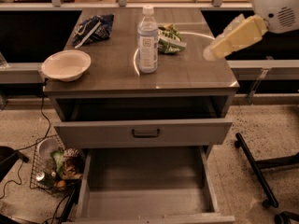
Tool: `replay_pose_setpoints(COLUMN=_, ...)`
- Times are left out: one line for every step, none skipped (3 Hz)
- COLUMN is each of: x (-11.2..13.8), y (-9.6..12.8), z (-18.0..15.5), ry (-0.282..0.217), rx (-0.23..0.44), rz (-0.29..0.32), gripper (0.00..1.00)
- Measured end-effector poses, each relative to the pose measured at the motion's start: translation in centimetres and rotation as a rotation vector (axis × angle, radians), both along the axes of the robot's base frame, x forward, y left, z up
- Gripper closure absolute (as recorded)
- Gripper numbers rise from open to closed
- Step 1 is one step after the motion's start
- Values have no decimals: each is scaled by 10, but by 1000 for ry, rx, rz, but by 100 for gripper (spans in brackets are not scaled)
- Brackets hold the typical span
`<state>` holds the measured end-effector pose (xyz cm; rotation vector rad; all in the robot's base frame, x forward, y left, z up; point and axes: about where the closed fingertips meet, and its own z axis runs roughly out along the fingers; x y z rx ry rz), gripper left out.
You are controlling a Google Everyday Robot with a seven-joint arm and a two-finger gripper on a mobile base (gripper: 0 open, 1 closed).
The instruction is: Place blue plastic bottle into middle drawer
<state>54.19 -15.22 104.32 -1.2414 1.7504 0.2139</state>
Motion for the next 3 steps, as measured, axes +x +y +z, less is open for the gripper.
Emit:
replay_pose_setpoints(x=29, y=31, z=13, ry=-88, rx=226, rz=45, gripper=0)
replay_pose_setpoints(x=49, y=72, z=18, ry=-111, rx=422, rz=118, gripper=0)
replay_pose_setpoints(x=49, y=72, z=18, ry=-111, rx=420, rz=117, gripper=0)
